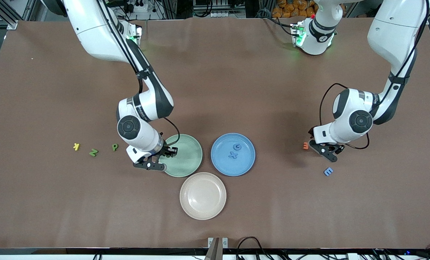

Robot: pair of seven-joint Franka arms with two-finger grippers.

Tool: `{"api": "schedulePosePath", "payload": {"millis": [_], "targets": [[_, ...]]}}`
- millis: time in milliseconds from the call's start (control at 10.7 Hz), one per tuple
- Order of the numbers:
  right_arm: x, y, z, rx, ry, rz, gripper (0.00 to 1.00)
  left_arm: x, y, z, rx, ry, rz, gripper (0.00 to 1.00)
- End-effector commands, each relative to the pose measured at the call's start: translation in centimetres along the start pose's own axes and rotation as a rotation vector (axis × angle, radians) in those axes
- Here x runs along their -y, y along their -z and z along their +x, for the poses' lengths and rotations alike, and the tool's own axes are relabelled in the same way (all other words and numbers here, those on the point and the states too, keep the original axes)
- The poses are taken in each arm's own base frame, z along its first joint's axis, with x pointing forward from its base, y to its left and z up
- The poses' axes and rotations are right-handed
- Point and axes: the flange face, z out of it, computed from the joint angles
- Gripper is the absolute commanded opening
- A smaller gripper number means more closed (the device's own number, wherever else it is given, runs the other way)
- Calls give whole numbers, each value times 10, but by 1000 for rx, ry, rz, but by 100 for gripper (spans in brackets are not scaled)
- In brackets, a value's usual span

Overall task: Sort letters by color into matching plates
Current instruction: 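Release the u with the right gripper while the left gripper reaches the a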

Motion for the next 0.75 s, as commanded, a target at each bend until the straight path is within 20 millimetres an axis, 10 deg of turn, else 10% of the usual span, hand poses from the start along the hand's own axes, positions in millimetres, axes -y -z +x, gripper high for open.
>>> {"api": "schedulePosePath", "payload": {"millis": [0, 653], "targets": [[6, 3, 3, -4, -24, -7, 100, 1, -5, -10, 24, -19, -1, 100], [-49, 15, 35, -4, 61, -15, 100, 18, -28, -15, -23, 14, -4, 100]]}}
